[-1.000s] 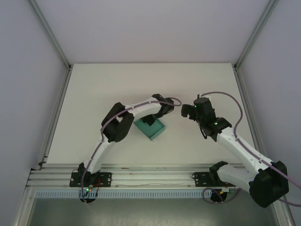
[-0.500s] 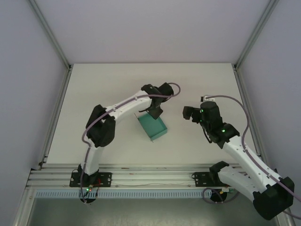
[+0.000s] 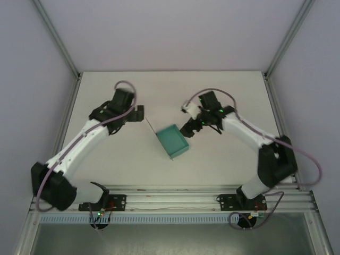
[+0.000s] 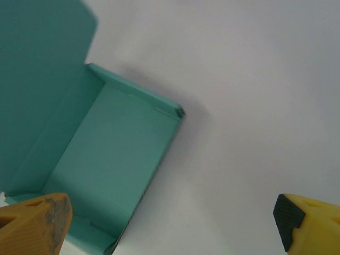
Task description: Assemble paper box
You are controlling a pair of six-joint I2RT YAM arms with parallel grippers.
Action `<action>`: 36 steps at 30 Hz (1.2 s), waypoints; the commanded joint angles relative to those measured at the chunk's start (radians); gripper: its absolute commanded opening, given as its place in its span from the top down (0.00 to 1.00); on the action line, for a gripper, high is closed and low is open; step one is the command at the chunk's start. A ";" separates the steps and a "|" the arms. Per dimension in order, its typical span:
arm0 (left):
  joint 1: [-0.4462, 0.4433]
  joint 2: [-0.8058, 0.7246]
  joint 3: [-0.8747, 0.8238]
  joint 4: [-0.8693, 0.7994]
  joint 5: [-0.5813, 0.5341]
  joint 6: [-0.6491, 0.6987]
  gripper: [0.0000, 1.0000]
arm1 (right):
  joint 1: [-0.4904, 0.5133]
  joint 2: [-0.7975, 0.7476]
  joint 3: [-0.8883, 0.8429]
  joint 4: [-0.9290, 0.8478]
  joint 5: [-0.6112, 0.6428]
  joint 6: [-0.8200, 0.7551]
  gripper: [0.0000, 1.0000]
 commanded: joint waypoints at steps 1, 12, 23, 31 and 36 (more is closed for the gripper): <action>0.060 -0.116 -0.174 0.098 0.074 -0.142 0.00 | 0.070 0.190 0.218 -0.245 -0.043 -0.431 0.03; 0.124 -0.266 -0.398 0.108 0.075 -0.220 0.00 | 0.136 0.648 0.691 -0.453 0.073 -0.545 0.27; 0.124 -0.264 -0.338 0.118 0.042 -0.226 0.00 | 0.144 0.504 0.426 -0.097 0.268 -0.199 0.94; 0.125 -0.273 -0.280 0.075 -0.124 -0.305 0.00 | 0.165 0.218 0.067 0.059 0.650 0.782 0.93; 0.125 -0.215 -0.262 0.144 -0.024 -0.248 0.00 | 0.237 0.155 -0.059 -0.024 0.743 1.213 0.87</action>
